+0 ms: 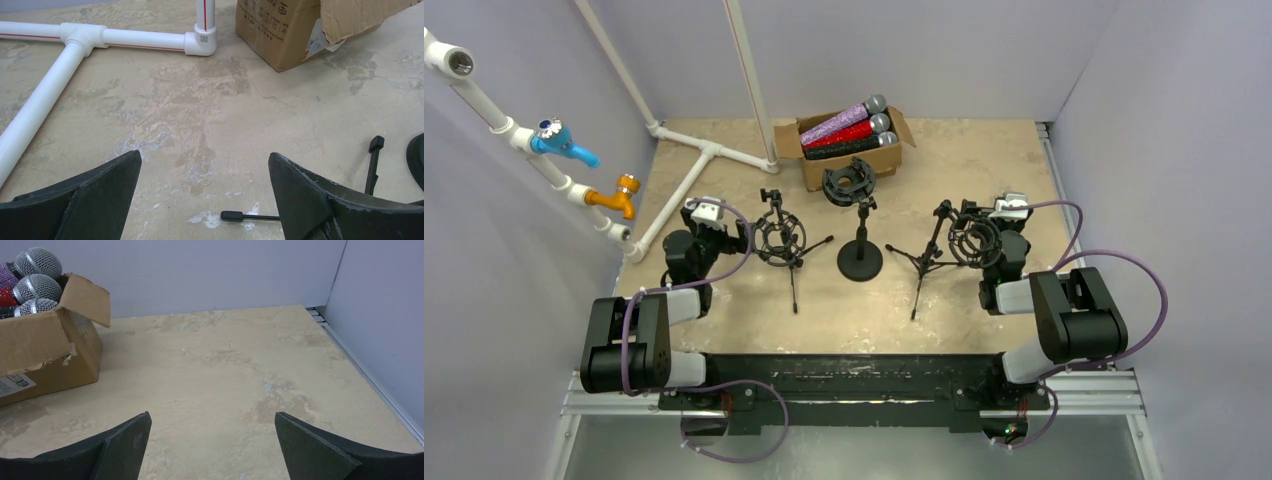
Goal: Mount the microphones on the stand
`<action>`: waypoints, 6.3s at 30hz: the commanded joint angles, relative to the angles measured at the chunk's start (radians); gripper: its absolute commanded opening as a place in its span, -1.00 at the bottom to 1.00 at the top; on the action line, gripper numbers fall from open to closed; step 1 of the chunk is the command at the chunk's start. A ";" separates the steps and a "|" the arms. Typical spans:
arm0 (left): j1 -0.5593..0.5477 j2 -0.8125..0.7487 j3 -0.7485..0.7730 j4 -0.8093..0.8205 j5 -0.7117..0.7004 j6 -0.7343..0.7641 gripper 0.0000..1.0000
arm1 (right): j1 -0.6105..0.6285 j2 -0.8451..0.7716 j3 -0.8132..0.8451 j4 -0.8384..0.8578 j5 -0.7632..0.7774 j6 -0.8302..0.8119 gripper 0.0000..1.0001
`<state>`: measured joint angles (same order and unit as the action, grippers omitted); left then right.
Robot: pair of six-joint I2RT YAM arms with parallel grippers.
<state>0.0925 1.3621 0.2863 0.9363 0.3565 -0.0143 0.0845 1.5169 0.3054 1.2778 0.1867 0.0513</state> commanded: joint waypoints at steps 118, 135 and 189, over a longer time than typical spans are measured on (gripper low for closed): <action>0.003 -0.327 0.277 -0.489 0.687 -0.057 1.00 | 0.171 0.158 1.461 -1.748 0.029 0.021 -0.61; -0.122 -0.204 0.357 -0.602 0.635 0.110 0.06 | 0.170 0.106 1.478 -1.792 -0.025 0.038 -0.14; 0.029 -0.192 0.511 -0.988 0.069 0.309 0.79 | 0.629 0.039 1.362 -1.858 -0.067 0.029 0.63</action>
<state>0.1120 1.2613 0.8360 0.0441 0.3435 0.3561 0.7128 1.5658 1.6505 -0.6182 0.1009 0.0677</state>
